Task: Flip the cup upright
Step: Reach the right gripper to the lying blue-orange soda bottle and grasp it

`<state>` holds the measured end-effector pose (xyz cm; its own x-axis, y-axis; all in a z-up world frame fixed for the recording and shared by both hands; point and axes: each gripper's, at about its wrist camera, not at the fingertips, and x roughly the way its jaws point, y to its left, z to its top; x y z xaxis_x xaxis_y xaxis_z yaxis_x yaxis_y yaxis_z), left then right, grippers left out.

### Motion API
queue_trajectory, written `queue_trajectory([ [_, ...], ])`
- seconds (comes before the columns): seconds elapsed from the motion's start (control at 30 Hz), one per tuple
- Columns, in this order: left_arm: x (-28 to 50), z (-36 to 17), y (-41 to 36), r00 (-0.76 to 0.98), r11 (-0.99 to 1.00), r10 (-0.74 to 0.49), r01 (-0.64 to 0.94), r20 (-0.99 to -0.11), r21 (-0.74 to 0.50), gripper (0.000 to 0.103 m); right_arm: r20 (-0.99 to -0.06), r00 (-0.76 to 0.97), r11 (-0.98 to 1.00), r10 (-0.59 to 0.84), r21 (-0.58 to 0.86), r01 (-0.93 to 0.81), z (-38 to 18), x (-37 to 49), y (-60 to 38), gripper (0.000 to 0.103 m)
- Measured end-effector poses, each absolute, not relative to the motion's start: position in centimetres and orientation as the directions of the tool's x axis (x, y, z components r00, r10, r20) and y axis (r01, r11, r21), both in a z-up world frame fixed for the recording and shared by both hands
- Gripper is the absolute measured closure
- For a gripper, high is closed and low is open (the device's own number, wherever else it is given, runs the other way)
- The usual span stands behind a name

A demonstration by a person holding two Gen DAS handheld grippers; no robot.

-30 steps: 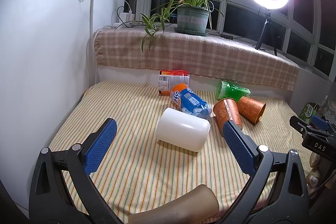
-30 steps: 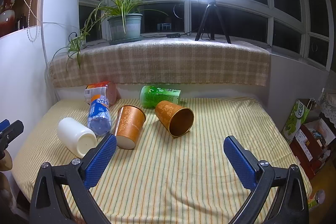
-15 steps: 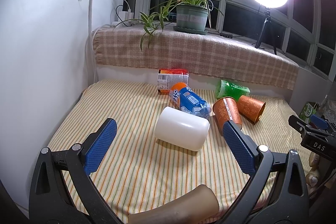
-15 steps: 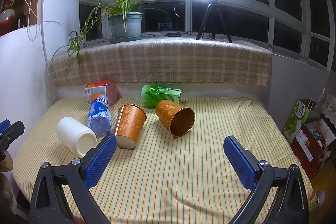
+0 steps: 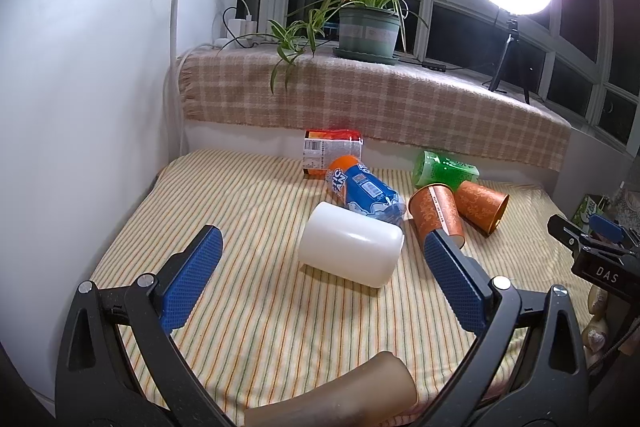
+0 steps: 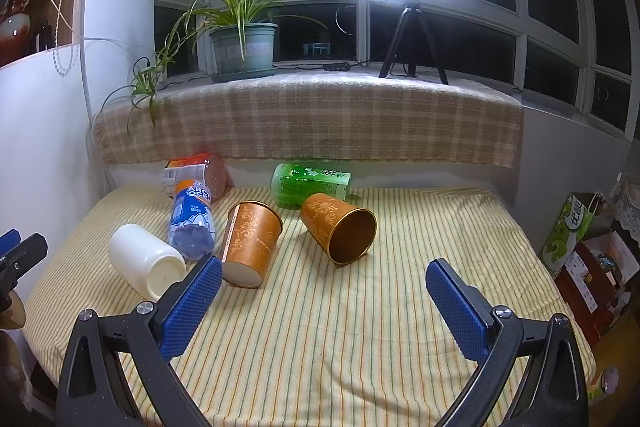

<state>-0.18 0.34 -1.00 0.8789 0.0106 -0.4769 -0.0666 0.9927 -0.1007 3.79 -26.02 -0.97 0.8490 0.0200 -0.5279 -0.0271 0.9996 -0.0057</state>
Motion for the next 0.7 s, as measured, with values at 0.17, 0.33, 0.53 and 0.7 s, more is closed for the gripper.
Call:
queue_trajectory([
  [0.17, -0.1, -0.8, 0.9, 0.876, 0.991, 0.019, -0.08, -0.482, -0.107, 0.001, -0.53, 0.848, 0.999, 0.03, -0.014, -0.044, -0.8, 4.2, -25.6, 0.0],
  [0.33, -0.1, -0.8, 1.5, 0.873, 0.989, 0.031, -0.098, -0.487, -0.111, 0.001, -0.537, 0.842, 0.997, 0.05, -0.024, -0.075, -0.8, 5.2, -24.6, 0.0],
  [0.53, -0.3, -0.9, 2.9, 0.864, 0.986, 0.053, -0.125, -0.5, -0.112, 0.001, -0.576, 0.807, 0.986, 0.128, -0.013, -0.165, -0.7, 8.1, -22.6, 0.0],
  [0.7, -0.9, -0.9, 4.0, 0.859, 0.983, 0.072, -0.148, -0.507, -0.11, 0.001, -0.634, 0.742, 0.967, 0.219, 0.039, -0.252, -1.2, 12.1, -20.2, 0.0],
])
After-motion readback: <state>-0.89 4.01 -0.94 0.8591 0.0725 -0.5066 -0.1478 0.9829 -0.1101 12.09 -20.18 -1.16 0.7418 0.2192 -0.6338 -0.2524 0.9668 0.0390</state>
